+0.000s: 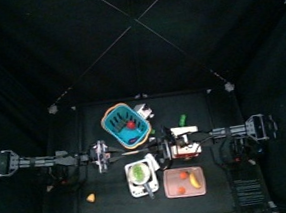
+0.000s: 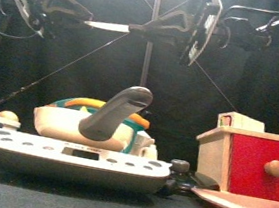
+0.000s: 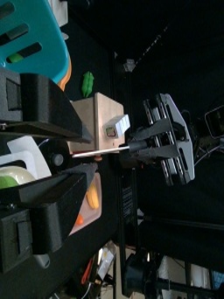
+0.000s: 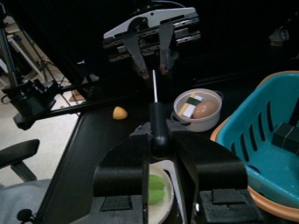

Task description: Grab pairing knife with other hand

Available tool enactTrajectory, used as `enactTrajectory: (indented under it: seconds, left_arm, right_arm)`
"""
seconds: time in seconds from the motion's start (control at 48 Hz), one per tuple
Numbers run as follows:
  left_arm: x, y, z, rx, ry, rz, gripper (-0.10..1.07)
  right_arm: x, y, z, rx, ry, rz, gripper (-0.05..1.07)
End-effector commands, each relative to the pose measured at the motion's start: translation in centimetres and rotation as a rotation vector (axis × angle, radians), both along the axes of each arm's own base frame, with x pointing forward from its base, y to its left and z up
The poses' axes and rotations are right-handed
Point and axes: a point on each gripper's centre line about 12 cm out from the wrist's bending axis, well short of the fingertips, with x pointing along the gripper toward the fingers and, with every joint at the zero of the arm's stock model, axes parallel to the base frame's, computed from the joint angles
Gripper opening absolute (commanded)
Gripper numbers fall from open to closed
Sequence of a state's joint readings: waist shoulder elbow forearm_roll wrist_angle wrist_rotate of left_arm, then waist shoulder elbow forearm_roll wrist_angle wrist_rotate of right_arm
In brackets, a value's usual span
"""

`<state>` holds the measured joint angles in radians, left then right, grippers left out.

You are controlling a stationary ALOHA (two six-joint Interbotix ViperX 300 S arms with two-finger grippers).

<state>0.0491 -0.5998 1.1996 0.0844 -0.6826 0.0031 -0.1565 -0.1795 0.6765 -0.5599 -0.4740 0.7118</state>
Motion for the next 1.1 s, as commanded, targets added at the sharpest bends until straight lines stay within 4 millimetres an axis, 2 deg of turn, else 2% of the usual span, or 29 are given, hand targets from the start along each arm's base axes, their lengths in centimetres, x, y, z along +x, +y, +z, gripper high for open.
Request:
enactTrajectory:
  seconds: [0.0, 0.208, 0.417, 0.583, 0.75, 0.958, 1.083]
  left_arm:
    - [0.3, 0.1, 0.8, -0.002, -0.028, 0.003, 0.7]
    - [0.3, 0.0, 0.6, 0.001, -0.023, -0.001, 0.65]
    - [0.2, 0.1, 0.5, -0.001, -0.02, 0.003, 0.45]
    - [0.1, 0.0, 0.3, 0.001, -0.014, 0.002, 0.35]
    - [0.1, -0.1, 0.3, -0.001, -0.015, -0.004, 0.35]
    - [-0.5, -1.2, -1.4, -0.02, 0.029, -0.046, 0.35]
    - [-0.4, -1.9, -2.3, -0.039, 0.055, -0.066, 0.35]
  right_arm:
    - [0.2, 0.1, 1.9, -0.007, -0.055, 0.005, 0.53]
    - [0.2, 0.1, 2.0, -0.006, -0.059, 0.005, 0.53]
    - [0.2, 0.1, 1.9, -0.007, -0.055, 0.005, 0.53]
    - [0.3, 0.3, 1.6, -0.002, -0.048, 0.011, 0.53]
    - [0.7, 1.0, 0.6, 0.005, -0.013, 0.027, 0.53]
    - [1.5, 1.8, -2.1, -0.005, 0.121, 0.012, 0.51]
    - [1.9, 2.5, -2.7, -0.039, 0.182, 0.012, 0.47]
